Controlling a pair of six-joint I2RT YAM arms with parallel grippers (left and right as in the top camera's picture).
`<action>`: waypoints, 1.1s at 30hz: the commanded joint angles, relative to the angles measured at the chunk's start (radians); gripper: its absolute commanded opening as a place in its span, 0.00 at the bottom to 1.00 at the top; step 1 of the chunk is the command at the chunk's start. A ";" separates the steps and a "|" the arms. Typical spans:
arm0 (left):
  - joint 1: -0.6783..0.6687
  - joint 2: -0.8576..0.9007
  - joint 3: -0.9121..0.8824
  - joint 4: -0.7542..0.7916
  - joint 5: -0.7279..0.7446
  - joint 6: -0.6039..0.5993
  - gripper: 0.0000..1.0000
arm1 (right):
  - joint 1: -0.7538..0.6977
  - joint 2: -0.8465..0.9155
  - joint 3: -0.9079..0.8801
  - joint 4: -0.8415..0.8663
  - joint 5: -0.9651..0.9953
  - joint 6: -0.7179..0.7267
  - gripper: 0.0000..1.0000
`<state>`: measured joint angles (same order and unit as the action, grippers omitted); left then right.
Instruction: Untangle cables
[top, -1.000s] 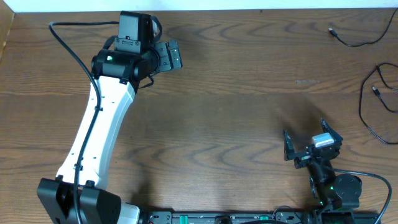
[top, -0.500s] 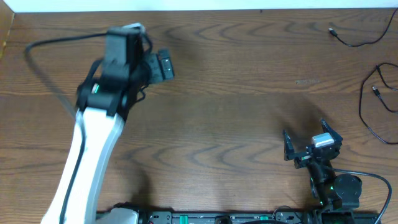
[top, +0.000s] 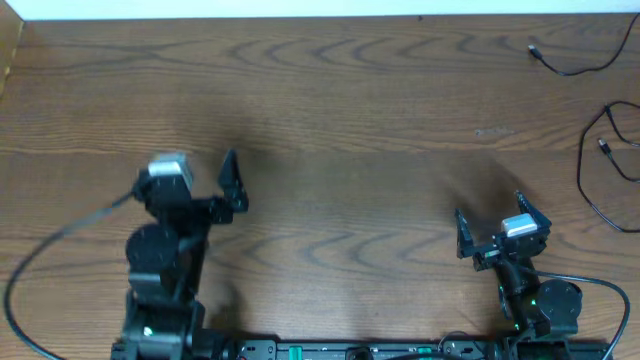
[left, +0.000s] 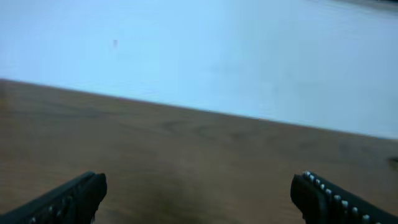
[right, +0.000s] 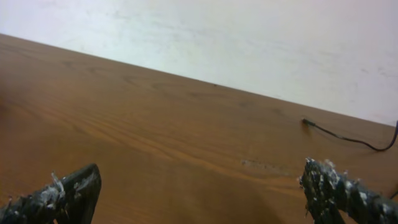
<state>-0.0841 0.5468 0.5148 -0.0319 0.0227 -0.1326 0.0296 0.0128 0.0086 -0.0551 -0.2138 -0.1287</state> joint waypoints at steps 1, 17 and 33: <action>0.035 -0.142 -0.160 0.057 -0.013 0.031 1.00 | 0.004 -0.007 -0.003 -0.002 0.002 -0.003 0.99; 0.049 -0.473 -0.463 0.059 -0.043 0.196 1.00 | 0.004 -0.007 -0.003 -0.002 0.002 -0.003 0.99; 0.048 -0.546 -0.511 -0.041 -0.041 0.252 1.00 | 0.004 -0.007 -0.003 -0.002 0.002 -0.003 0.99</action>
<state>-0.0399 0.0109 0.0189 -0.0257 -0.0025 0.0967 0.0296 0.0120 0.0082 -0.0547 -0.2119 -0.1291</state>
